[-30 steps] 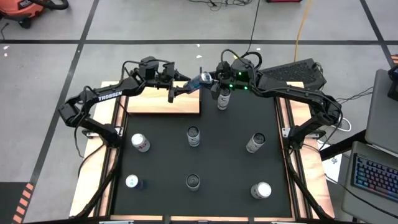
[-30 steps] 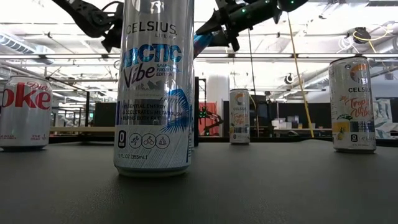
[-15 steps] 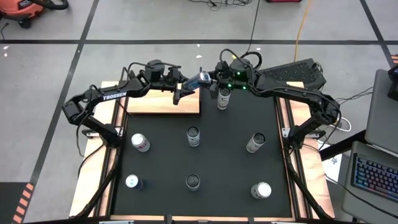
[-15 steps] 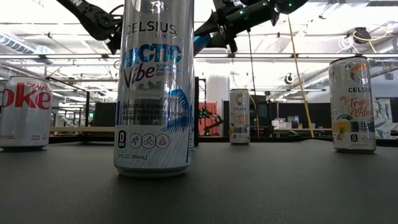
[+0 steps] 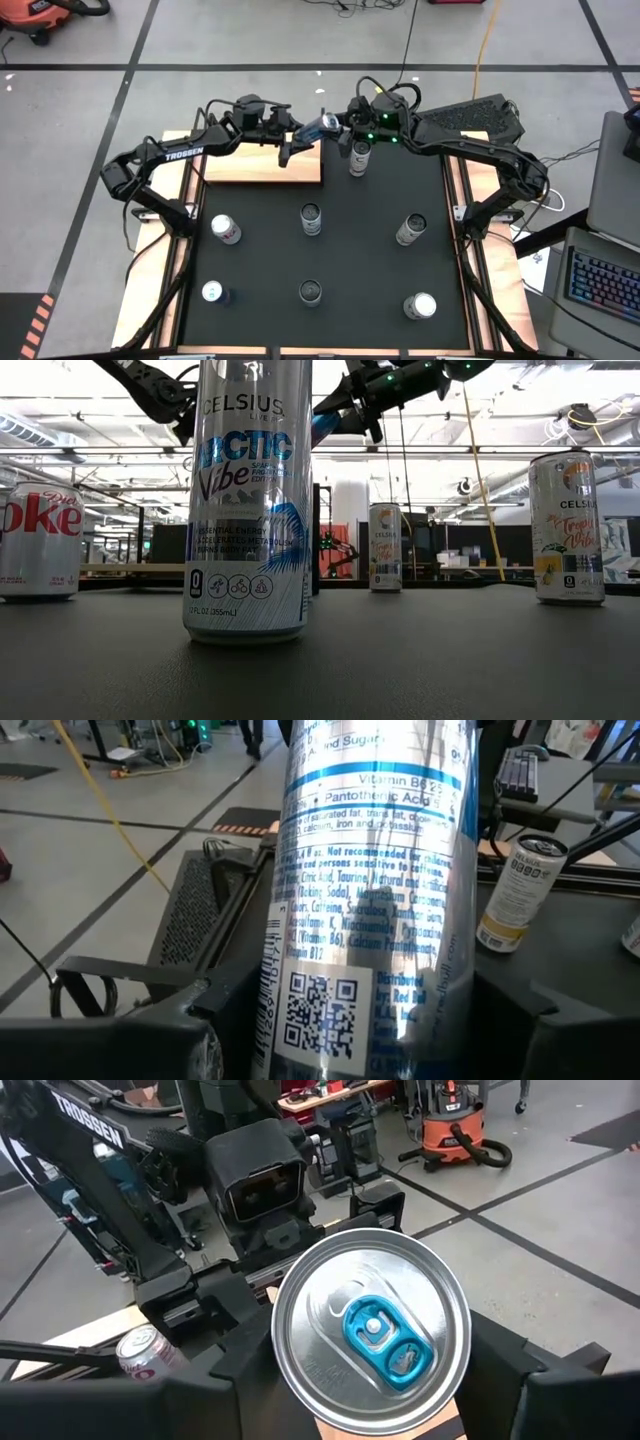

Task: Place canned beverage on shelf
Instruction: Put the top blue soda can on the shelf

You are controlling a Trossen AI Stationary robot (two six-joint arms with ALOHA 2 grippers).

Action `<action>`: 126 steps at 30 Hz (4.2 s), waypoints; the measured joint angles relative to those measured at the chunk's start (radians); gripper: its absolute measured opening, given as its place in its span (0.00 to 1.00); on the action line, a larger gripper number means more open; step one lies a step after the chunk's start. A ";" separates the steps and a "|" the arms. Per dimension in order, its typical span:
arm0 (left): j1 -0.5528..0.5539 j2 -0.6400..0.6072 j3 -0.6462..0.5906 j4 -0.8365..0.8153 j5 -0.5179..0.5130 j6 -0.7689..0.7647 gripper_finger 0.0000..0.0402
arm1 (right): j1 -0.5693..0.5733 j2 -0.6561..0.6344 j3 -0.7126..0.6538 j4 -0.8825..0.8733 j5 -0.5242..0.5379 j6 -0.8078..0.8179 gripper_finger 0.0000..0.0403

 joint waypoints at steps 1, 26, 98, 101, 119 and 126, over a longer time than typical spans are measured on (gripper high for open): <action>-0.002 0.000 0.005 -0.004 -0.001 0.000 0.63 | 0.000 0.000 0.000 0.000 0.000 0.000 0.51; -0.014 0.051 0.048 -0.082 -0.021 0.029 0.58 | 0.000 0.005 -0.005 0.013 -0.026 -0.008 0.51; -0.038 0.062 0.017 0.010 -0.052 0.027 0.56 | 0.016 0.081 -0.003 0.071 -0.063 0.019 0.57; -0.036 0.061 0.017 -0.017 -0.052 0.038 0.56 | 0.015 0.082 -0.003 0.071 -0.065 0.020 0.57; -0.001 0.056 0.016 -0.055 -0.010 0.058 0.56 | 0.014 0.084 -0.004 0.081 -0.055 0.026 0.57; -0.017 0.055 0.016 -0.029 -0.011 0.016 0.56 | 0.014 0.082 -0.004 0.115 -0.055 0.038 0.56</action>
